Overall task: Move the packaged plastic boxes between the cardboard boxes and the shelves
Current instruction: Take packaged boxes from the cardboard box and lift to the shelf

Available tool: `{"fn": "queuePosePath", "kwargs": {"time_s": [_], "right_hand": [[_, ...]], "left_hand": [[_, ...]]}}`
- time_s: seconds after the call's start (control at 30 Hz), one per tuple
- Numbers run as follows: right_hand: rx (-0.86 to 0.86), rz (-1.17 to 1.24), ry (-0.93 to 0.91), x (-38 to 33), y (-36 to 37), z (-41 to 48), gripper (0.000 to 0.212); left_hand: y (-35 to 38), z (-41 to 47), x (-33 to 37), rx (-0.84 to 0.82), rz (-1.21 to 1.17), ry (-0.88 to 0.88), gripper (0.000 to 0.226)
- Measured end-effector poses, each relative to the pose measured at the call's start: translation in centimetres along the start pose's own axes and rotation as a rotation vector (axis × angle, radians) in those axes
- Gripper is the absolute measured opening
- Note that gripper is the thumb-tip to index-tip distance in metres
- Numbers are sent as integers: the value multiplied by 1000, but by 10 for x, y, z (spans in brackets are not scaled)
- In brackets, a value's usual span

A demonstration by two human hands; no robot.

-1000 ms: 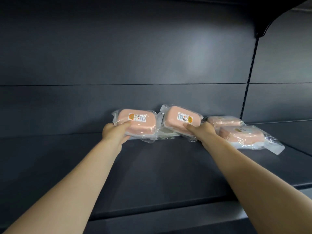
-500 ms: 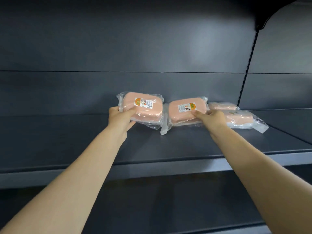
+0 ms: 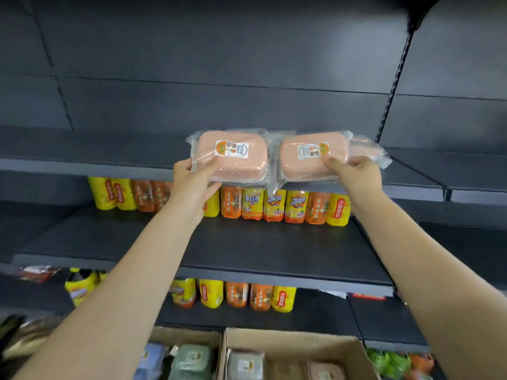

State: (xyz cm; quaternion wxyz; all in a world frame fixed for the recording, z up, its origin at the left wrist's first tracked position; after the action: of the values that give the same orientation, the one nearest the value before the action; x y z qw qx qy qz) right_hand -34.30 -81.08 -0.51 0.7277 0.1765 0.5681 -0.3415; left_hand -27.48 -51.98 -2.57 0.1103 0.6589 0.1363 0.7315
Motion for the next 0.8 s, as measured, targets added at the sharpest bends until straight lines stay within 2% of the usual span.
{"fn": "queuePosePath", "kwargs": {"time_s": [0.07,0.2,0.37,0.43,0.5,0.67,0.8], "right_hand": [[-34,-28,12,8,-16,-28,35],[-105,-10,118,40,-42,-85,35],[-181,-168,237,99,-62,-132,38],[-202,-195,321,127,-70,-149,43],[-231,-228,386,155,-77,-165,43],[-276,-321,557,233,-94,-199,28],[-260,-381,690,292,-104,-223,31]], "left_hand": [[-9,-32,-14,-5,-20,-20,21],[-33,-91,-52,59,-29,-98,36],[-66,-147,-105,97,62,-216,39],[-75,-163,-124,109,85,-262,31],[-79,-178,-146,79,83,-317,11],[-91,-194,-215,101,78,-458,17],[-96,-201,-277,63,96,-610,7]]}}
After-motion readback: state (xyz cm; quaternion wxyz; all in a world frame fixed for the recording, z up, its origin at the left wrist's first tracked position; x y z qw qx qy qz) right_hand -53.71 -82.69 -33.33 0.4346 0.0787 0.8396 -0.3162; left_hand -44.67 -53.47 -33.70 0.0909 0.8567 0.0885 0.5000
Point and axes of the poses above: each hand's wrist, its own z-axis towards the middle knuckle, its own y-axis out of the palm, x = y × z, the point moved 7 cm from there along z, towards the middle knuckle, and after that the axes turned 2 degrees about z, right-handed, at the moved point
